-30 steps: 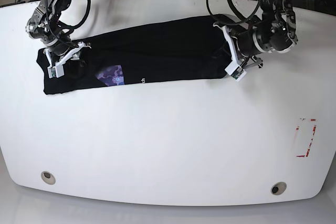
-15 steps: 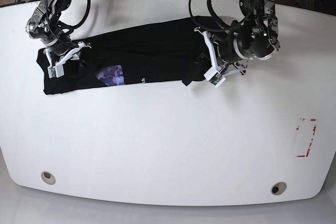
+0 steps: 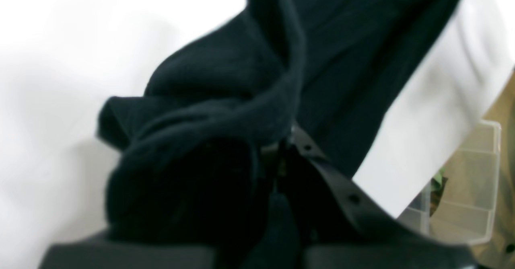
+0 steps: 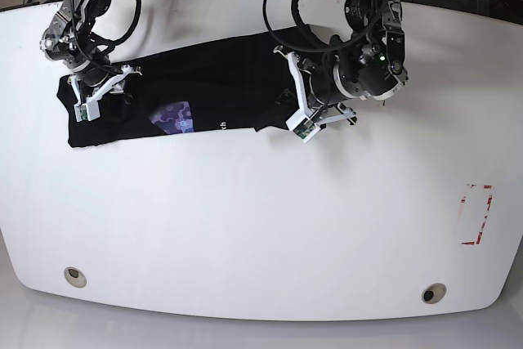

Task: Layout the t-shirt on the table in an organized manner, then fold the t-shirt properly
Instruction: 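Lift the strip end with the left gripper toward the right gripper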

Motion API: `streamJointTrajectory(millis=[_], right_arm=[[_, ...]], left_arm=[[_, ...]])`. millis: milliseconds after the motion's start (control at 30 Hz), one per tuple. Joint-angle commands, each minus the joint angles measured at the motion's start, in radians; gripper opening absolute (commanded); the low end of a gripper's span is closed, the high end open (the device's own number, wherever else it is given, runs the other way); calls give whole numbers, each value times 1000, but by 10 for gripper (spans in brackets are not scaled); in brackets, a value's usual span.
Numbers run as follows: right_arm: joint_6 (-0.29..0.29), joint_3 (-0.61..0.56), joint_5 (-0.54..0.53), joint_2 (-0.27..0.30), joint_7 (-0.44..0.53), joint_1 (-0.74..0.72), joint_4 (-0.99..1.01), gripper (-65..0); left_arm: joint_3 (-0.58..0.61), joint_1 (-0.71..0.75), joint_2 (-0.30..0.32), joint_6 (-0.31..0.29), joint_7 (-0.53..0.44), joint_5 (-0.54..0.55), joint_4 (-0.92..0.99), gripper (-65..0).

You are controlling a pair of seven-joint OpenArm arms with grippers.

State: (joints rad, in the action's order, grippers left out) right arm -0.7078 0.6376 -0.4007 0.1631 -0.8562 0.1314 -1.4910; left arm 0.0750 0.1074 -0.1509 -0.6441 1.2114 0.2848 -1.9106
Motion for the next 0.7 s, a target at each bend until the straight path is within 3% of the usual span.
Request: streamJointTrajectory(millis=[0,667], right_arm=[[10,1,38,5,-54,6,2,-403],[10,1,39,-20,-54,7,0,-403]], left_arm=[[16,-24,-6,-1,-23,-5,-14,-640],[36,-81,-6,-1,-26,-20,67,-640]])
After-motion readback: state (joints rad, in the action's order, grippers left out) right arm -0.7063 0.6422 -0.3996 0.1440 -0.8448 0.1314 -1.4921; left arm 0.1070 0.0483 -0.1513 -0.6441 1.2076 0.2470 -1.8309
